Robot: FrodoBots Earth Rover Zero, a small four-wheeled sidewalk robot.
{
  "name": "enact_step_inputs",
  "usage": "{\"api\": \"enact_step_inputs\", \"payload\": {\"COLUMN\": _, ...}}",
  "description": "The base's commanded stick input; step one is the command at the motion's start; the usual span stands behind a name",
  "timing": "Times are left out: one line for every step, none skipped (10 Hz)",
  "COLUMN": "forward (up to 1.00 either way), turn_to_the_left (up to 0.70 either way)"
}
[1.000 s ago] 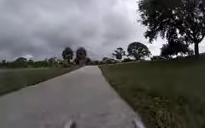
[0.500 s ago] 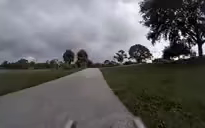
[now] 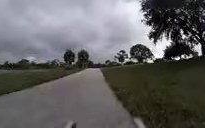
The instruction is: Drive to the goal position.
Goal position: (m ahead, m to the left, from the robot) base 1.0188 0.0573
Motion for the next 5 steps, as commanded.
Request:
{"api": "enact_step_inputs", "payload": {"forward": 0.7, "turn_to_the_left": 0.0}}
{"api": "enact_step_inputs", "payload": {"forward": 0.7, "turn_to_the_left": 0.0}}
{"api": "enact_step_inputs", "payload": {"forward": 0.7, "turn_to_the_left": 0.0}}
{"api": "enact_step_inputs", "payload": {"forward": 0.7, "turn_to_the_left": 0.0}}
{"api": "enact_step_inputs", "payload": {"forward": 0.7, "turn_to_the_left": 0.0}}
